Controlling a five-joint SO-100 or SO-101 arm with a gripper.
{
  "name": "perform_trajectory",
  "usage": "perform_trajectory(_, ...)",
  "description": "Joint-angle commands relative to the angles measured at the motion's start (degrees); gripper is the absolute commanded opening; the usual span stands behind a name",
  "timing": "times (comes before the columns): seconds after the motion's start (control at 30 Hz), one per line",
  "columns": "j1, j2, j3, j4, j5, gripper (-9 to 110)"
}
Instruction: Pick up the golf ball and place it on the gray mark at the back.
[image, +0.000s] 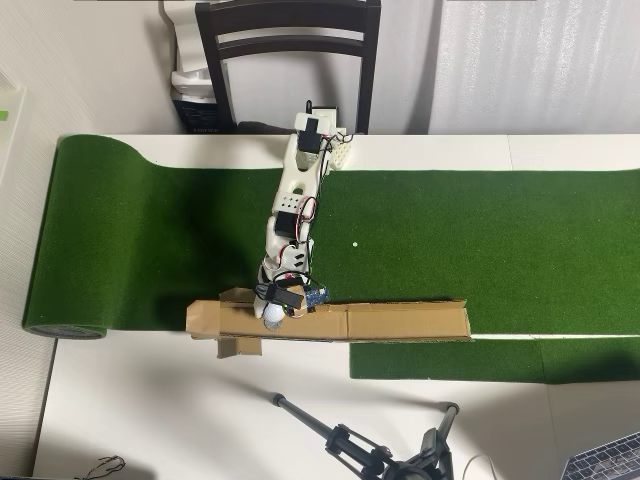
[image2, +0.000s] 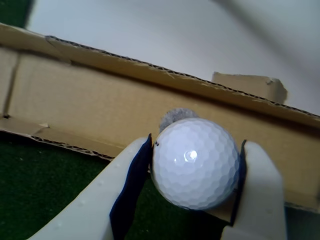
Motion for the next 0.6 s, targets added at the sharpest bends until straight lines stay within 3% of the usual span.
perform_trajectory(0.0,0.18,4.22,-2.02,-0.88,0.35,12)
perform_trajectory(0.57,-0.35,3.34,-1.67,-6.68,5.80,12)
